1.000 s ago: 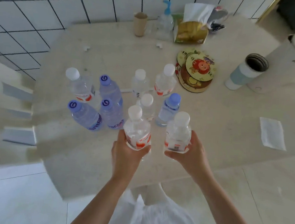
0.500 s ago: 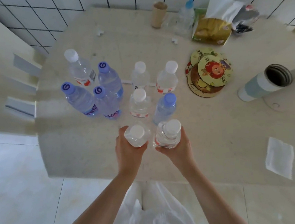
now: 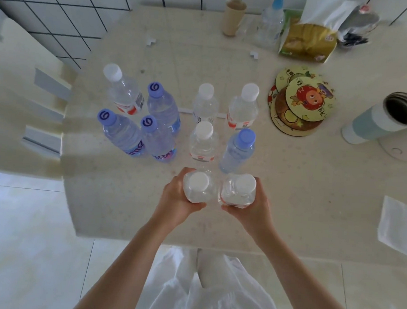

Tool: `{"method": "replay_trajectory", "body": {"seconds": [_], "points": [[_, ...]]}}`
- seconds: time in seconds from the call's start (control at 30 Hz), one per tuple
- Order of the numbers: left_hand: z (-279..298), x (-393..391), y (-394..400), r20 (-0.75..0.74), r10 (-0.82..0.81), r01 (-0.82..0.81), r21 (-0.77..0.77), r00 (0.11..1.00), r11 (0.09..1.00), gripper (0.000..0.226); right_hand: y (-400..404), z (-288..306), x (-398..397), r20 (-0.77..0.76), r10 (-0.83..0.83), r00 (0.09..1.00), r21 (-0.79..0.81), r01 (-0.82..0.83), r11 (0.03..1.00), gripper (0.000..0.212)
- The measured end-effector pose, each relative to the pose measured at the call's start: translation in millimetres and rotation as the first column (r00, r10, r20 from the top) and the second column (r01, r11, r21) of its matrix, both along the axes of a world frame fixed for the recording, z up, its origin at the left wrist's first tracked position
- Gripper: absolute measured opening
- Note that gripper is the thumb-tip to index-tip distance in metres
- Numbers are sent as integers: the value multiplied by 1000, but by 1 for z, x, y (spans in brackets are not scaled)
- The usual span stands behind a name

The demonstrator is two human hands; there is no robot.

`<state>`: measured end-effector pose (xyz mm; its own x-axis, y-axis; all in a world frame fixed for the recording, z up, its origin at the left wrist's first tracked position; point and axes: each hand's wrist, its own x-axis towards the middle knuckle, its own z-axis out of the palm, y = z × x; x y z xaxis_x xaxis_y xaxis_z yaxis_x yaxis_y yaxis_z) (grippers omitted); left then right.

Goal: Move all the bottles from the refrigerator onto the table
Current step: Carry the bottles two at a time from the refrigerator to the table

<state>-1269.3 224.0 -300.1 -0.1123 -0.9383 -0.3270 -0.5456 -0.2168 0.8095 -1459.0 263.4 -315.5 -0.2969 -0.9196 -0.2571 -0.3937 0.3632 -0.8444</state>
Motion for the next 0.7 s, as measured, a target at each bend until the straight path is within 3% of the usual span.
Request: {"method": "replay_trajectory", "body": {"seconds": [0.3,0.7], "points": [[1,16,-16,-35,-181,182,57,983,982,75,0,1,-1,-7,46,999,28,-45,999,71],[-12,9,20,-84,72,-73,-4,994,997,75,14,-2,4,33,-2,999,45,1,999,73]]}}
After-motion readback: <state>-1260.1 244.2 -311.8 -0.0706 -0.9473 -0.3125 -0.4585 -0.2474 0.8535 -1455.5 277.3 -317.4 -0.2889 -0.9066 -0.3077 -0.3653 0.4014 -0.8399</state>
